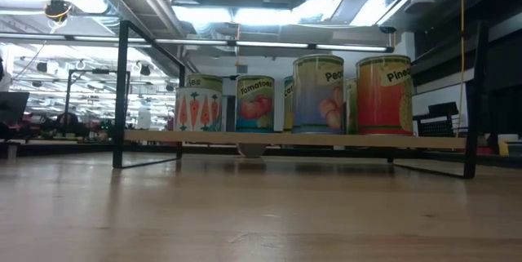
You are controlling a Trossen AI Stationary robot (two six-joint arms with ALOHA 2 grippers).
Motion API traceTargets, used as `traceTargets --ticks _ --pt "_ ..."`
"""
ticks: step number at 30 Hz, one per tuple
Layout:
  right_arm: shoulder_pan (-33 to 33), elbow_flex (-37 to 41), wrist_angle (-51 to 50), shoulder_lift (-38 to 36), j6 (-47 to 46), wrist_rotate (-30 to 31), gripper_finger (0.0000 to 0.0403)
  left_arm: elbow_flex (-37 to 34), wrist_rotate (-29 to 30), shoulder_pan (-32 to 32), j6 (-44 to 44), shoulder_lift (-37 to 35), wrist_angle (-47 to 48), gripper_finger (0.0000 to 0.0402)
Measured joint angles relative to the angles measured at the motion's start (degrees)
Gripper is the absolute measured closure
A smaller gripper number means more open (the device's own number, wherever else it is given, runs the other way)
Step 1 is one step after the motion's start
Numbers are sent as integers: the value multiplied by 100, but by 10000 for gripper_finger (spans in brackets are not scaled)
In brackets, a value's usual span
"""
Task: Pick and place cans onto a shelf
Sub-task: Put the small canned oranges on the shelf
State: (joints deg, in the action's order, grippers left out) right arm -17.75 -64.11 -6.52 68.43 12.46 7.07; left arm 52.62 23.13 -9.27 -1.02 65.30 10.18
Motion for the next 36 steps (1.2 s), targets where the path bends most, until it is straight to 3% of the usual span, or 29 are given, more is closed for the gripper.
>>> traceTargets --ticks 9,14,20,36 --pt "-980 -1659 -896 1874 49 -1309 162 -19 654 297 14 -800 219 335" --pt "-1213 -2192 -1222 2743 504 -1467 162 -13 653 441 14 -1175 505 335" --pt "-1242 -2261 -1288 3366 1050 -1467 162 -13 647 486 5 -1412 1013 335" --pt "-1238 -2261 -1300 4316 1357 -1472 162 -13 638 488 5 -1399 1431 335"
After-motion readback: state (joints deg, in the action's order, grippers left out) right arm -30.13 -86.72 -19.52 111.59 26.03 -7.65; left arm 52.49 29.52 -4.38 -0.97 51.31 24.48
